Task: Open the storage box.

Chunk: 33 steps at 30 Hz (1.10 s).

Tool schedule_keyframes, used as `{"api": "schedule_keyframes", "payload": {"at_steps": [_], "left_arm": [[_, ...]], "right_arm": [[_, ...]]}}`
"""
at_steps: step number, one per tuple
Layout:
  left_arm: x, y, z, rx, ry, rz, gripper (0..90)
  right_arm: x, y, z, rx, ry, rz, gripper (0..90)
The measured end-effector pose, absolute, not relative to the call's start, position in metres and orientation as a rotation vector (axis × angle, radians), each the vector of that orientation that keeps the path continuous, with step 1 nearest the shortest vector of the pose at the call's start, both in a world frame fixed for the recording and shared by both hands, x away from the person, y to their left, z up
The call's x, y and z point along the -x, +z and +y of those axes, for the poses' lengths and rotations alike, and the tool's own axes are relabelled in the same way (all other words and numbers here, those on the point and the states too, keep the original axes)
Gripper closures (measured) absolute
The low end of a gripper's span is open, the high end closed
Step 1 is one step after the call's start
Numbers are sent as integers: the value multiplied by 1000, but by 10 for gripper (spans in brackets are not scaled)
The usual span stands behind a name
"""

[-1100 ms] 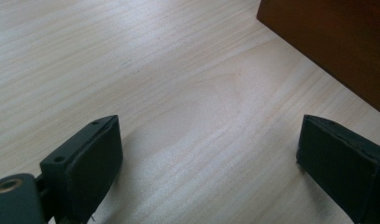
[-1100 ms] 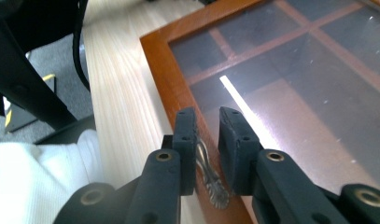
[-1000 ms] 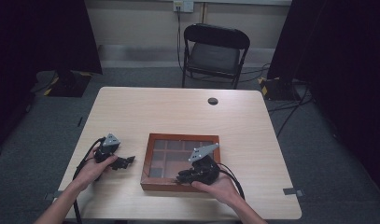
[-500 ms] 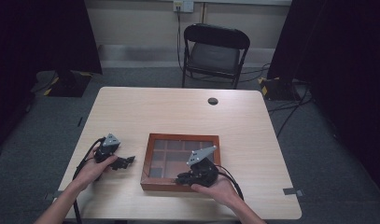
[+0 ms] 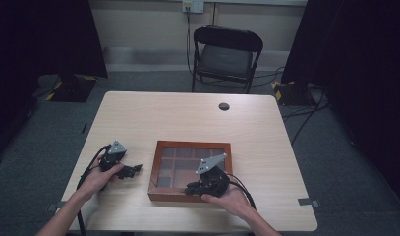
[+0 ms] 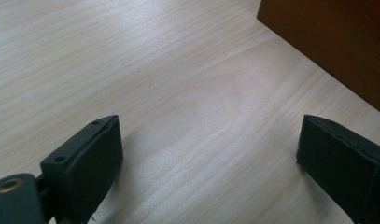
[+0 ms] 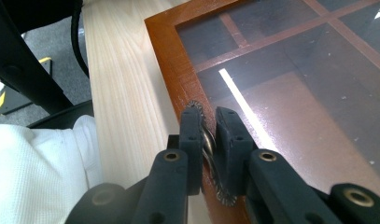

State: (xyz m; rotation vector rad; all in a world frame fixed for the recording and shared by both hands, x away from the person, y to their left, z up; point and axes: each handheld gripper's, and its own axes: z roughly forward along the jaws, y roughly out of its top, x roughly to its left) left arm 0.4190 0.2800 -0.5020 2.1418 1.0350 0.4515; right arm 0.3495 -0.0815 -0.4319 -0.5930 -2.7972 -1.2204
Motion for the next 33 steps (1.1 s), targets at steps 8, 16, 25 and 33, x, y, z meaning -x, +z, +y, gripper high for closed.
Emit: {"api": "schedule_keyframes", "payload": {"at_steps": [8, 16, 25, 33], "left_arm": [[-419, -502, 280, -2142, 452, 1035, 65], [-419, -502, 280, -2142, 453, 1035, 65], [-419, -502, 280, -2142, 452, 1035, 65], [-419, -502, 280, -2142, 454, 1035, 65]], "right_arm": [[-349, -430, -82, 591, -1208, -2797, 821], [-351, -421, -85, 604, -1240, -2763, 820], [-354, -411, -88, 608, -1267, -2748, 818], [-354, -405, -88, 643, -1264, -2739, 817]]}}
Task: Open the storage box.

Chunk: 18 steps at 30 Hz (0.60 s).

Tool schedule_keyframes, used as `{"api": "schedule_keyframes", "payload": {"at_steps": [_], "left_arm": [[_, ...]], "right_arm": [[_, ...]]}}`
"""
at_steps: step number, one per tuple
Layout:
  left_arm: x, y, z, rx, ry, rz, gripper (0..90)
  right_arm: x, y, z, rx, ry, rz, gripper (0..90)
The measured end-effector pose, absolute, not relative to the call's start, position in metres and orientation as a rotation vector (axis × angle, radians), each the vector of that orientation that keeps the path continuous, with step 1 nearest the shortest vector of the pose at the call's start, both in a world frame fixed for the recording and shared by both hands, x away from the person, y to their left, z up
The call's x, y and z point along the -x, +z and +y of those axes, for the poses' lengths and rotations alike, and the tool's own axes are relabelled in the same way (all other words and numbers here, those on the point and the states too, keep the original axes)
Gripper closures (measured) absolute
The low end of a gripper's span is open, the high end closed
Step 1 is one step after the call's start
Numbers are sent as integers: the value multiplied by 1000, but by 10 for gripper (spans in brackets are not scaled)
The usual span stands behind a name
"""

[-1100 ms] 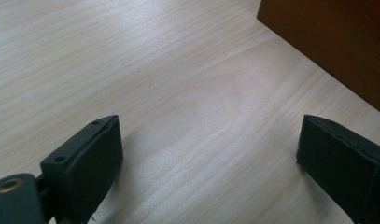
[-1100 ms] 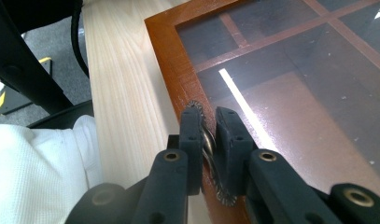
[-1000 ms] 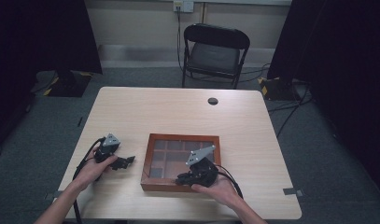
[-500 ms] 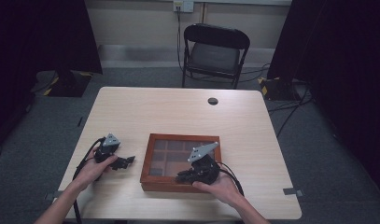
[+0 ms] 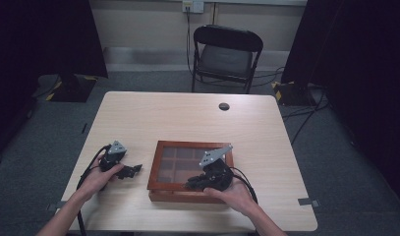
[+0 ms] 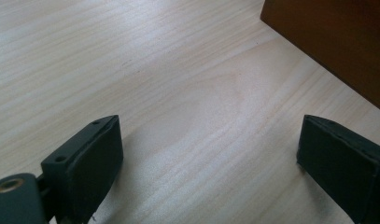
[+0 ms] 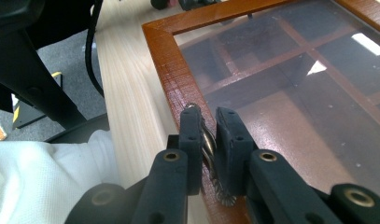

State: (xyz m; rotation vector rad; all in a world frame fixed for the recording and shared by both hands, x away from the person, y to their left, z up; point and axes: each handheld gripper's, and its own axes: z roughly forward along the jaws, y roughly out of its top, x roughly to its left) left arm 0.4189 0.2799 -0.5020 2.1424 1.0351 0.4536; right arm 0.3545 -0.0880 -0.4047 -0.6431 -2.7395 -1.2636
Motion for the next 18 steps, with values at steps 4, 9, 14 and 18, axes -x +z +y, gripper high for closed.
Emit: {"api": "schedule_keyframes", "payload": {"at_steps": [4, 9, 14, 18], "left_arm": [[-419, -502, 280, -2143, 453, 1035, 65], [-419, -502, 280, -2142, 454, 1035, 65], [-419, -502, 280, -2142, 454, 1036, 66], [-419, -502, 280, -2141, 455, 1038, 66]], "right_arm": [[-355, -402, -89, 640, -1277, -2732, 817], [-357, -397, -90, 645, -1290, -2717, 817], [-359, -393, -90, 638, -1292, -2715, 817], [-360, -393, -90, 632, -1284, -2714, 818]]}}
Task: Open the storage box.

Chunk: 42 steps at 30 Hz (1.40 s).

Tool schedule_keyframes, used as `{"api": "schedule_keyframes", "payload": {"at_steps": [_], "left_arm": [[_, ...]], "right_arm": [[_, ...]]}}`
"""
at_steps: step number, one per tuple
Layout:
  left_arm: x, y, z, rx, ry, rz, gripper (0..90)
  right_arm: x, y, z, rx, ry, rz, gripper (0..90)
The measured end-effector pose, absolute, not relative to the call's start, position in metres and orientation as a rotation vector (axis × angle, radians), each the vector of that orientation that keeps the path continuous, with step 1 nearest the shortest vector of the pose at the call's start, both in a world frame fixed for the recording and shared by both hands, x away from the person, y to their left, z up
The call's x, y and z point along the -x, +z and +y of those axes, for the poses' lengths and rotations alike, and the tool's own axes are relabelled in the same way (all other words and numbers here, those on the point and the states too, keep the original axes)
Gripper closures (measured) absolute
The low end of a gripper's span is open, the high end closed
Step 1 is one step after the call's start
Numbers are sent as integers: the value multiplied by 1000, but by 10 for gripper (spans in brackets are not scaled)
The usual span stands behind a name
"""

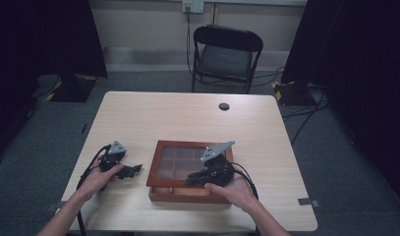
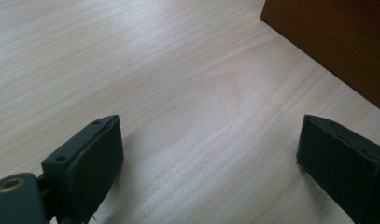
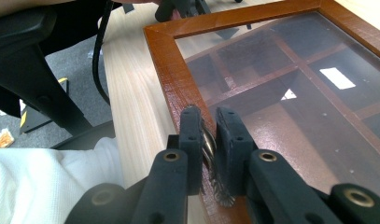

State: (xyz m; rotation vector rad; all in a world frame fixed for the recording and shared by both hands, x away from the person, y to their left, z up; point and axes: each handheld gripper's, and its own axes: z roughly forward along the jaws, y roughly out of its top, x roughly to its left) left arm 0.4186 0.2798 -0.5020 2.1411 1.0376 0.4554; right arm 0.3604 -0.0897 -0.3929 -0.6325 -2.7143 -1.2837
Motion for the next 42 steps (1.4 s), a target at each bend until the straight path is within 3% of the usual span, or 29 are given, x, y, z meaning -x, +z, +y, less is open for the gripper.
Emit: {"api": "schedule_keyframes", "payload": {"at_steps": [42], "left_arm": [[-419, -502, 279, -2137, 457, 1039, 66]], "right_arm": [[-377, -353, -90, 619, -1322, -2733, 820]]}}
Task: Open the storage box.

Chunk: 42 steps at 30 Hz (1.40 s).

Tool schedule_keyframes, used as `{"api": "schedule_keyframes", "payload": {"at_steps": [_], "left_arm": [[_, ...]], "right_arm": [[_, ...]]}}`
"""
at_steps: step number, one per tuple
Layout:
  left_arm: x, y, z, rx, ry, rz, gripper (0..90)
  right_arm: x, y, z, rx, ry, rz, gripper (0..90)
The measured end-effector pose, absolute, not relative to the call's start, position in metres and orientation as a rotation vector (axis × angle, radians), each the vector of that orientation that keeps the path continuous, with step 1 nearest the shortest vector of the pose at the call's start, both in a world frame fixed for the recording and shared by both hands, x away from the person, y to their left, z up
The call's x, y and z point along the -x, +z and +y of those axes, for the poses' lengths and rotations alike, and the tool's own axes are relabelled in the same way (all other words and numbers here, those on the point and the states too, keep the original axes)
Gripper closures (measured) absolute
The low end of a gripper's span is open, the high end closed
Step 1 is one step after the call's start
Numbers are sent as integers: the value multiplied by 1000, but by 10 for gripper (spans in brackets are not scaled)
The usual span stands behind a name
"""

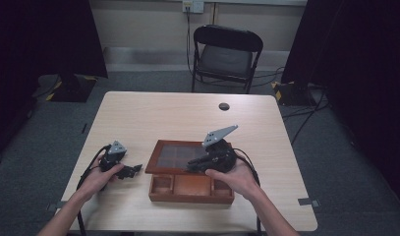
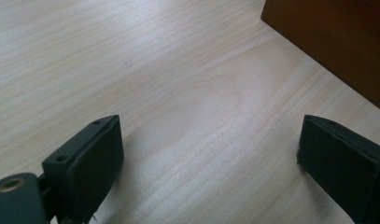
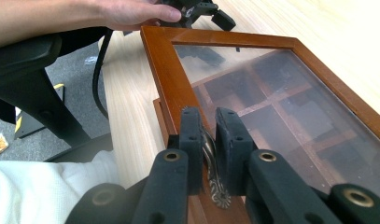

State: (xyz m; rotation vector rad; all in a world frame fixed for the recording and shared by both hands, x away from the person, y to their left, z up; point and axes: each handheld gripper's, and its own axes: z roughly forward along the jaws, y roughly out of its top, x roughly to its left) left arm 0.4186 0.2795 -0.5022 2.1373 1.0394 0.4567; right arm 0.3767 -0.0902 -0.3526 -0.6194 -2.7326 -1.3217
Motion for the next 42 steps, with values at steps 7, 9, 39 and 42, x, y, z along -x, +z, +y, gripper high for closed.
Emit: {"api": "schedule_keyframes", "payload": {"at_steps": [7, 9, 39, 42], "left_arm": [[-419, -502, 280, -2140, 457, 1039, 66], [-419, -502, 280, -2142, 458, 1038, 66], [-419, -502, 280, -2141, 459, 1037, 66], [-419, -502, 280, -2141, 459, 1037, 66]], "right_arm": [[-379, -350, -91, 624, -1338, -2721, 821], [-380, -349, -91, 623, -1334, -2722, 821], [-394, -330, -92, 639, -1365, -2724, 823], [-395, -330, -92, 641, -1374, -2716, 823]]}}
